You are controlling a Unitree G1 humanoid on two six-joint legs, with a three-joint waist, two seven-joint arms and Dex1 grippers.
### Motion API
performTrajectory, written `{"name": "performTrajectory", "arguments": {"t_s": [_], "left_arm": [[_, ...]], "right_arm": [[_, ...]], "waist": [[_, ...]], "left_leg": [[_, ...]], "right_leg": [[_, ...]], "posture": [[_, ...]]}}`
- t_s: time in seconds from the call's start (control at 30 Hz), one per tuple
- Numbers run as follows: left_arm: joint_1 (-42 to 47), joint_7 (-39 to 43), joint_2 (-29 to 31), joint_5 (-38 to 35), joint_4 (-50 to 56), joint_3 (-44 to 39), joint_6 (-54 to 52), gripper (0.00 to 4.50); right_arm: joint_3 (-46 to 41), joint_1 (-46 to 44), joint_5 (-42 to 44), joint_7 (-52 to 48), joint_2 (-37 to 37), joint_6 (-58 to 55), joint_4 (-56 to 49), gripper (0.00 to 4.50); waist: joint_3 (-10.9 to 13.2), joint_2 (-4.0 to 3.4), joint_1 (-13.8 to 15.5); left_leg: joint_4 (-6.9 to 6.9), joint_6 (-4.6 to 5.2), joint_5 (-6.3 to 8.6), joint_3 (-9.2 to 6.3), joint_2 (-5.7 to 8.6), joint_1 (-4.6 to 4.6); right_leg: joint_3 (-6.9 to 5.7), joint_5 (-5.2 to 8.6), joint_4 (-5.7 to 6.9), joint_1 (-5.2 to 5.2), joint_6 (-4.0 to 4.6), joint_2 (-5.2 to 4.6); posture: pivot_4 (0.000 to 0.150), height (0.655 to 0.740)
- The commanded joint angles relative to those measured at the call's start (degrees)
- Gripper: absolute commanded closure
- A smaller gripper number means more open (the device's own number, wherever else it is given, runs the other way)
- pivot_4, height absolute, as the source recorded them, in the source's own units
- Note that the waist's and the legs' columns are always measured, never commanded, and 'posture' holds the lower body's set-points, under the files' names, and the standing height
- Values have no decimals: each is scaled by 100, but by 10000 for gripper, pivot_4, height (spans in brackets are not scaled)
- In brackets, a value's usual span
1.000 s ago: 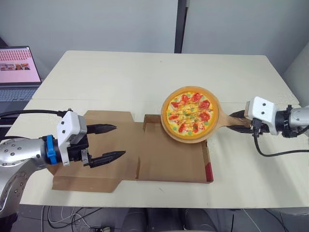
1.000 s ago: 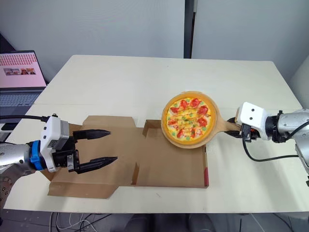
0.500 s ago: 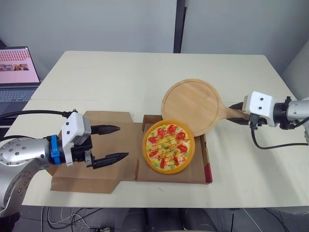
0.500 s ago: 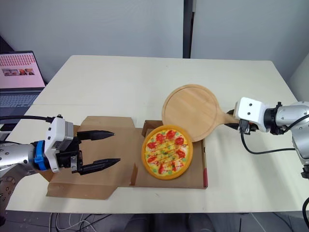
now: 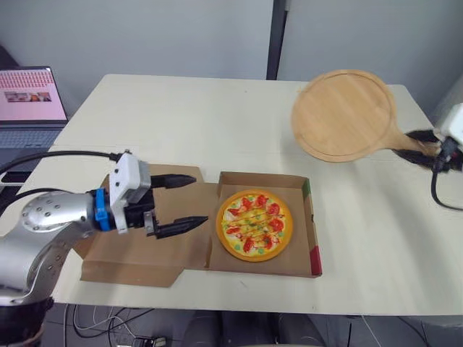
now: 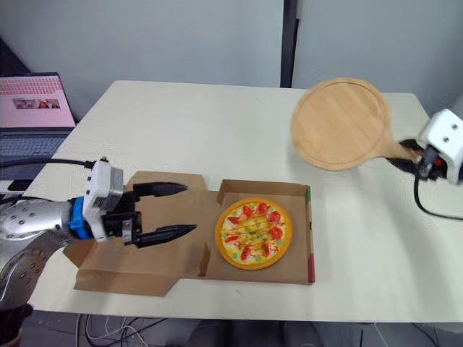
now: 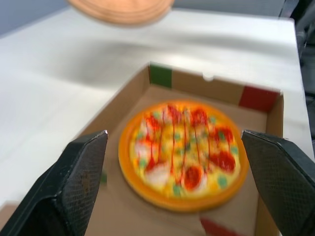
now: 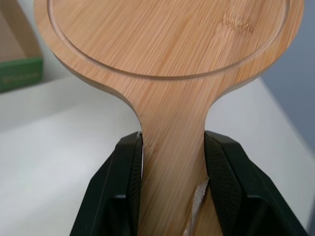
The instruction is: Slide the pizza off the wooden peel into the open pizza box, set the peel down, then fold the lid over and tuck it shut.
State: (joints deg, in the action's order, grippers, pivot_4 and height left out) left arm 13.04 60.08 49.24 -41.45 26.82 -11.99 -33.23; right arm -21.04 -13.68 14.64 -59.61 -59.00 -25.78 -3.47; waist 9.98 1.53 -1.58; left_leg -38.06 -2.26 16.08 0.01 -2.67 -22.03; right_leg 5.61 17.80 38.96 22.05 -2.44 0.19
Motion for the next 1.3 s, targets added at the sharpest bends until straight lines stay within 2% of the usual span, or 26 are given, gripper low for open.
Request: {"name": "performTrajectory", "arguments": {"t_s": [0.03,0.23,0.43,0.8,0.87,0.93,1.1,1.17,1.3], "left_arm": [[402,-18,-110,-193,29,240,-102,0],[1187,238,-311,-293,-298,669,-220,0],[1483,591,-452,-392,-312,1027,-313,0],[1604,375,-709,-459,-181,1177,-435,0],[1619,293,-780,-433,-180,1183,-443,0],[1617,208,-813,-386,-178,1180,-446,0],[1561,74,-808,-322,-162,1150,-422,0],[1524,56,-786,-299,-162,1122,-394,0],[1304,11,-650,-190,-143,947,-292,0]], "right_arm": [[-969,636,292,432,249,-599,-764,29098],[-1656,1778,399,1073,950,-1225,-1629,29099],[-1513,2518,255,1819,1729,-1532,-2162,29100],[-1410,2603,469,2402,2005,-2163,-1965,29101],[-1429,2568,509,2491,2024,-2294,-1922,21711],[-1453,2647,535,2444,1950,-2311,-1886,16486],[-1626,2927,699,1872,1604,-1994,-1893,1268],[-1693,3016,744,1553,1386,-1722,-1850,282],[-1594,2533,884,1211,938,-1352,-1626,282]], "waist": [[2,-10,-4],[2,-15,-46],[1,-14,-48],[1,-14,-39],[0,-14,-40],[0,-14,-39],[0,-13,-27],[0,-13,-34],[0,-12,-78]], "left_leg": [[1,0,0,2,4,-1],[-2,-1,0,9,3,4],[0,-1,-1,7,-3,5],[-1,-1,0,8,-2,5],[-1,-1,0,9,-2,4],[-1,-1,0,8,-2,5],[-1,-1,0,7,-1,4],[-2,-1,0,9,0,4],[-1,-1,0,10,-2,12]], "right_leg": [[6,0,0,0,-1,-1],[15,-2,1,-1,-6,11],[20,-2,1,-1,-6,22],[22,-1,0,-1,-6,21],[23,-1,0,-1,-6,22],[23,-1,0,-1,-6,21],[23,-1,-1,-2,-7,22],[25,-1,-2,-3,-7,22],[29,-1,-2,-6,-7,25]], "posture": [[1500,7400],[1500,7400],[1500,7400],[1500,7400],[1500,7400],[1500,7400],[1500,7400],[1500,7400],[1500,7400]]}}
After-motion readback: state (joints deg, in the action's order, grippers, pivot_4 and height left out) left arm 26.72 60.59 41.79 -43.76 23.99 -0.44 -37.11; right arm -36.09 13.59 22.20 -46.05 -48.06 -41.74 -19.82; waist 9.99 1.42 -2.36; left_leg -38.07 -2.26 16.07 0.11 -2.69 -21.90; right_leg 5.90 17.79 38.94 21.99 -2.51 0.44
